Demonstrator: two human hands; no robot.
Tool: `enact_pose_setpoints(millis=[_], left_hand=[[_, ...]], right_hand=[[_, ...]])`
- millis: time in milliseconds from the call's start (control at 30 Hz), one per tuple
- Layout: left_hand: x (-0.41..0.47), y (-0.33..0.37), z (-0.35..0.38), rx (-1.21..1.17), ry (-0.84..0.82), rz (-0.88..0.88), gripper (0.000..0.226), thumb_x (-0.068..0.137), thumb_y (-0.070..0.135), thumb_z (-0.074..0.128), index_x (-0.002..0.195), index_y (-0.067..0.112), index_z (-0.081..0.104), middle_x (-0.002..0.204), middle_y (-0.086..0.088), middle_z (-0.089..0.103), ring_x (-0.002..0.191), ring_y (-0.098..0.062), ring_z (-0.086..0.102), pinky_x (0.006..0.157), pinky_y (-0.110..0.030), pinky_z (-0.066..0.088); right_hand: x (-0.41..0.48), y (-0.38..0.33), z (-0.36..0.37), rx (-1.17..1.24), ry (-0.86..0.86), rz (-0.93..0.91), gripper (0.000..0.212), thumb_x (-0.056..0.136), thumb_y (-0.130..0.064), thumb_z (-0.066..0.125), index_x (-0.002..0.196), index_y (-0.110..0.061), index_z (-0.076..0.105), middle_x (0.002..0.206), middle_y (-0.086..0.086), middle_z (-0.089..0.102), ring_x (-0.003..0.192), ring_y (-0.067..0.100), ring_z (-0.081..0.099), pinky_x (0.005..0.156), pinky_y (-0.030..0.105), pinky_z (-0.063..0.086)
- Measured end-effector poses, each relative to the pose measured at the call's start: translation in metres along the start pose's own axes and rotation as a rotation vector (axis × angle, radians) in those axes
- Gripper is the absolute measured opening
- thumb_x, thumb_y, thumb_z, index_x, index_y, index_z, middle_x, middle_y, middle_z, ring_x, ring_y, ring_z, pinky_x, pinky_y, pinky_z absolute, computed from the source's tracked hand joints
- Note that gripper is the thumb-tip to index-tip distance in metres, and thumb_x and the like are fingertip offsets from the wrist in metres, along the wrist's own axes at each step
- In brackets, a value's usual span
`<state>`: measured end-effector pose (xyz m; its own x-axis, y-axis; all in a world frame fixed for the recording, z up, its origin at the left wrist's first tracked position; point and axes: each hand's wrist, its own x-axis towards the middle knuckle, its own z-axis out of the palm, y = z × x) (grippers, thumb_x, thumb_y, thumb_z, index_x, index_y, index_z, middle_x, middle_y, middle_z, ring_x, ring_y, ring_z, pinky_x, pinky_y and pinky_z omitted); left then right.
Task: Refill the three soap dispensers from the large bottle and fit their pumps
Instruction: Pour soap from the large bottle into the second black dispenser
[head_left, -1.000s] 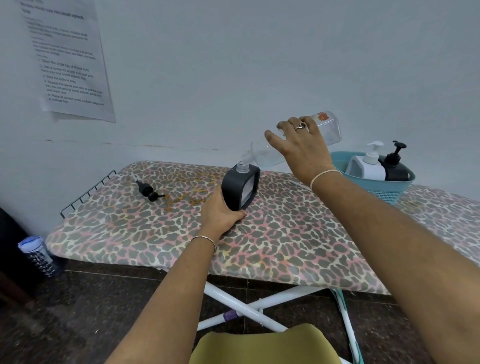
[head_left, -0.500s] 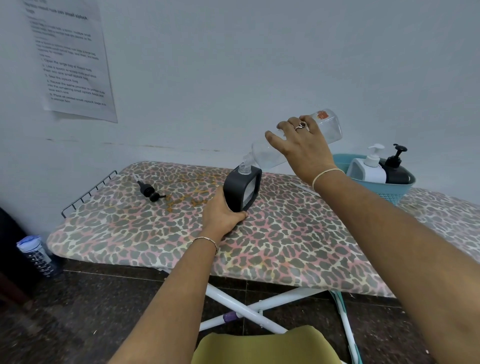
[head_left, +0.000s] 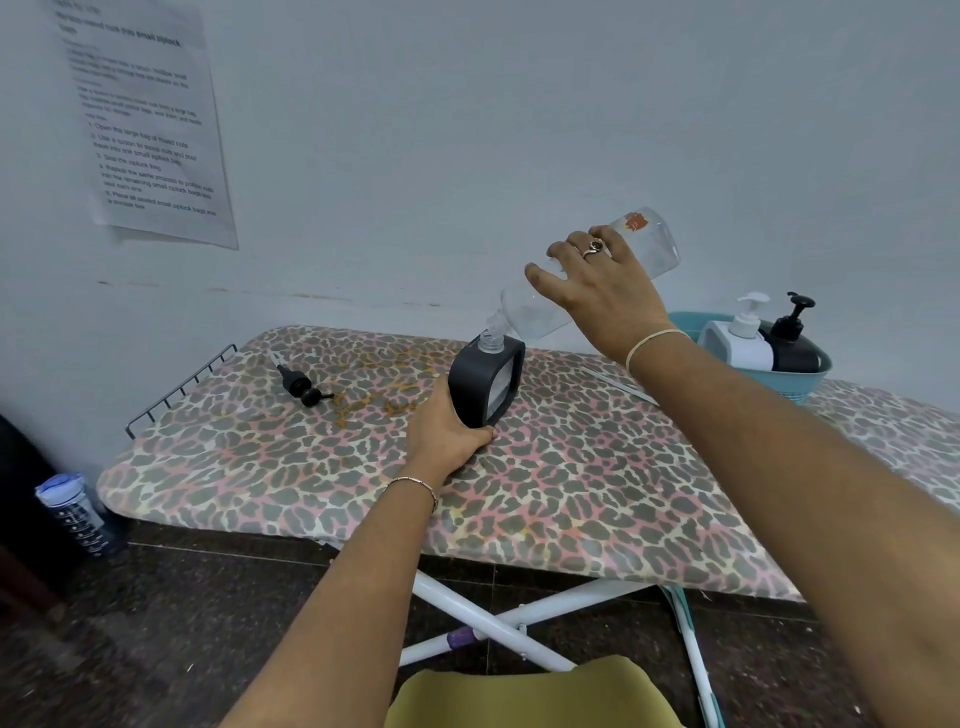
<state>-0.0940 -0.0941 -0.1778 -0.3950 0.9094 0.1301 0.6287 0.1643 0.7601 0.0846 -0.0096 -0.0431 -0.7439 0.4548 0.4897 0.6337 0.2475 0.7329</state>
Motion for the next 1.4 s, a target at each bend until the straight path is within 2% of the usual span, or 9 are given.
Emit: enact_pose_setpoints(millis=[200,367,500,667,767,900,1100,1267,1400], left_hand=[[0.000,-0.001,0.000,-0.003,-0.011,-0.003,0.079,0.062,0.034,0.086,0.127,0.029,0.040,0.116,-0.001,0.065,0.085,-0.032,0.068,0.074,-0.046,0.058],[0.001,-0.001,0.000,0.011,-0.005,0.006,0.081,0.063,0.034,0.086,0.129,0.026,0.040,0.120,-0.001,0.063,0.094,-0.029,0.067,0.079,-0.045,0.056],[0.002,-0.002,0.001,0.016,0.002,0.020,0.082,0.064,0.032,0.086,0.132,0.022,0.041,0.127,-0.001,0.060,0.111,-0.026,0.060,0.088,-0.042,0.052],[0.003,-0.003,0.001,0.019,-0.001,0.016,0.084,0.065,0.031,0.086,0.135,0.022,0.040,0.130,-0.002,0.058,0.117,-0.026,0.056,0.093,-0.040,0.050],[0.003,-0.002,0.001,0.027,-0.001,0.009,0.084,0.065,0.032,0.086,0.135,0.022,0.039,0.130,-0.002,0.058,0.117,-0.026,0.057,0.093,-0.041,0.050],[0.002,-0.001,0.001,0.022,0.003,0.004,0.084,0.065,0.032,0.086,0.134,0.022,0.040,0.130,-0.002,0.059,0.116,-0.026,0.058,0.092,-0.043,0.051],[-0.001,0.001,-0.001,0.019,0.001,0.003,0.082,0.064,0.033,0.086,0.131,0.024,0.040,0.125,-0.001,0.061,0.103,-0.027,0.064,0.085,-0.044,0.054],[-0.001,0.001,-0.001,0.028,0.000,0.008,0.083,0.065,0.032,0.086,0.133,0.022,0.040,0.129,-0.002,0.059,0.113,-0.026,0.059,0.090,-0.043,0.052],[-0.001,0.002,-0.002,0.018,-0.002,0.004,0.083,0.064,0.033,0.086,0.133,0.024,0.040,0.128,-0.002,0.060,0.109,-0.026,0.061,0.088,-0.044,0.053]], right_hand=[[0.007,0.004,0.000,-0.069,0.034,-0.070,0.057,0.071,-0.002,0.064,0.125,-0.020,0.051,0.115,0.012,0.059,0.105,0.032,0.056,0.102,0.045,0.037],[0.012,0.005,-0.002,-0.106,0.086,-0.122,0.055,0.072,-0.002,0.062,0.124,-0.020,0.052,0.112,0.012,0.060,0.102,0.031,0.057,0.100,0.043,0.039],[0.015,0.006,-0.002,-0.125,0.124,-0.154,0.052,0.073,-0.003,0.060,0.122,-0.020,0.053,0.110,0.013,0.061,0.101,0.031,0.057,0.098,0.042,0.041],[0.018,0.007,-0.002,-0.131,0.141,-0.169,0.051,0.075,0.000,0.053,0.122,-0.019,0.052,0.110,0.013,0.060,0.102,0.031,0.056,0.097,0.042,0.041],[0.020,0.007,-0.002,-0.136,0.165,-0.179,0.052,0.074,0.004,0.047,0.121,-0.018,0.052,0.108,0.013,0.060,0.100,0.031,0.055,0.095,0.041,0.041],[0.023,0.009,-0.001,-0.144,0.181,-0.213,0.049,0.077,0.002,0.051,0.122,-0.017,0.049,0.109,0.013,0.059,0.101,0.031,0.056,0.095,0.041,0.042],[0.025,0.010,-0.004,-0.126,0.146,-0.242,0.049,0.081,0.002,0.028,0.121,-0.017,0.050,0.109,0.013,0.060,0.100,0.031,0.056,0.095,0.040,0.042],[0.028,0.012,-0.003,-0.120,0.192,-0.271,0.046,0.082,0.002,0.034,0.121,-0.015,0.051,0.109,0.015,0.060,0.098,0.032,0.055,0.093,0.041,0.043],[0.028,0.013,-0.002,-0.099,0.205,-0.264,0.046,0.080,0.001,0.046,0.122,-0.016,0.050,0.110,0.015,0.059,0.100,0.032,0.055,0.093,0.041,0.043]])
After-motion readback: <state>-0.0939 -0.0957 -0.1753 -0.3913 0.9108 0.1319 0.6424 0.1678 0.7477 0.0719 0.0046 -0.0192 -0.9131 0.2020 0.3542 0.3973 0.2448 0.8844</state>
